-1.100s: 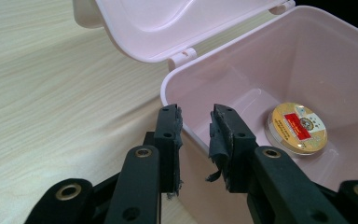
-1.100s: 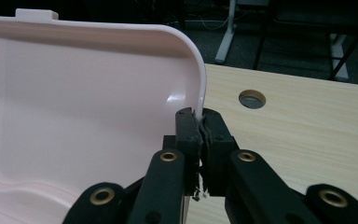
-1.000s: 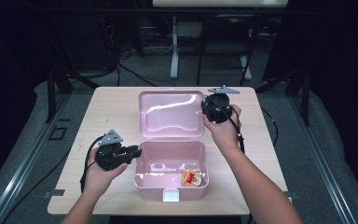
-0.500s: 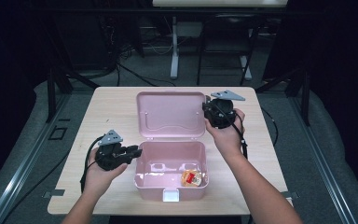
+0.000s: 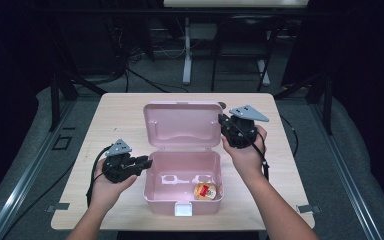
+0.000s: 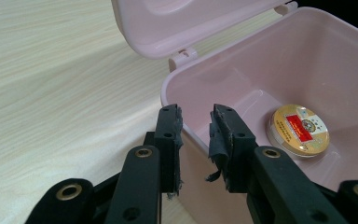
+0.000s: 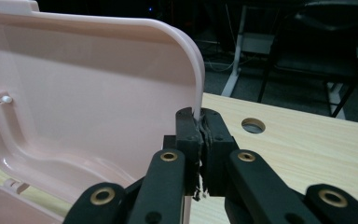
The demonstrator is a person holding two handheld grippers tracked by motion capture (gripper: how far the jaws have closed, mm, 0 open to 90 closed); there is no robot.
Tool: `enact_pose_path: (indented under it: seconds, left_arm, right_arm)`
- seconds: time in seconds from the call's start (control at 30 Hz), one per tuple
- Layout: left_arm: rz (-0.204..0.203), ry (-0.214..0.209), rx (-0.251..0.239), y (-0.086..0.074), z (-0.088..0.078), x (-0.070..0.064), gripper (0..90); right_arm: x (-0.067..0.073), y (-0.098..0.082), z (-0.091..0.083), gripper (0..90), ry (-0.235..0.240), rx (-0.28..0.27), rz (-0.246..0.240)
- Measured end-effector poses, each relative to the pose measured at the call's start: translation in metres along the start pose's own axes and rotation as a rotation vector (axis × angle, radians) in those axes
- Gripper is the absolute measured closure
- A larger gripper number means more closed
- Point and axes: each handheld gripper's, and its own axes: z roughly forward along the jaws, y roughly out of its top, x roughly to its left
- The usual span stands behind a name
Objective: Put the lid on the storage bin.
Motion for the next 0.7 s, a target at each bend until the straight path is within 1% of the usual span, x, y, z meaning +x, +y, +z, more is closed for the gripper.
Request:
enact_pose_path:
  seconds: [0.2,0.33,0.6,0.7]
  left_arm:
    - [-0.002,0.002,-0.003,0.0,0.0,0.0,72.5]
    - [-0.001,0.001,-0.001,0.0,0.0,0.0,72.5]
    - [0.003,0.004,-0.002,0.0,0.0,-0.001,72.5]
    - [0.002,0.003,-0.003,0.0,0.0,0.0,72.6]
  right_arm:
    - [0.003,-0.006,-0.01,87.2,0.002,-0.033,-0.012]
    - [0.004,-0.009,-0.016,87.3,0.01,-0.044,-0.006]
    - [0.008,-0.016,-0.026,87.3,0.01,-0.062,-0.022]
    - [0.008,-0.018,-0.029,87.3,0.016,-0.069,-0.015]
